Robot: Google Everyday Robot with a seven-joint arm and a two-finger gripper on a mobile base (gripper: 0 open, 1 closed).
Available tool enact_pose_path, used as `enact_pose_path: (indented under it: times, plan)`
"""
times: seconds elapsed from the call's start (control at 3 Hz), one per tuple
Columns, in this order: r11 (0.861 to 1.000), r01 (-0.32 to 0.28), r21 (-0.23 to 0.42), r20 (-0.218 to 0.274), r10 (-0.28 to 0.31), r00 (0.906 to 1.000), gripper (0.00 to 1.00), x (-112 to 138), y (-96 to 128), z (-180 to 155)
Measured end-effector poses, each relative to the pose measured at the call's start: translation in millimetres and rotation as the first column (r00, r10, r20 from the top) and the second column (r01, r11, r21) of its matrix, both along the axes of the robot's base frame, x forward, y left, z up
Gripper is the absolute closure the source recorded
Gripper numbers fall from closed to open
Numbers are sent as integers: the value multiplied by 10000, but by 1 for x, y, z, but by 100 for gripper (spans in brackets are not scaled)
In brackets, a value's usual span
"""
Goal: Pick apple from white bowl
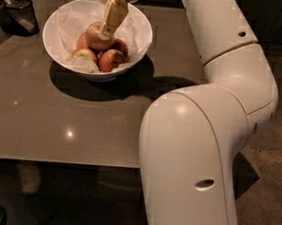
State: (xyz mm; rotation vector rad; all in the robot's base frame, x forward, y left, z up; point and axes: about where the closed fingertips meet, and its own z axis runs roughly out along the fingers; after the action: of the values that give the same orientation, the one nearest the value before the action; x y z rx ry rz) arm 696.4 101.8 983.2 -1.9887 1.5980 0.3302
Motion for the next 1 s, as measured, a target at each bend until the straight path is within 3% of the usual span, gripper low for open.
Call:
enact_pose_path:
  times: [1.0]
  plan:
    - [9998,-38,213,-537,49,9985,22,5,6,-18]
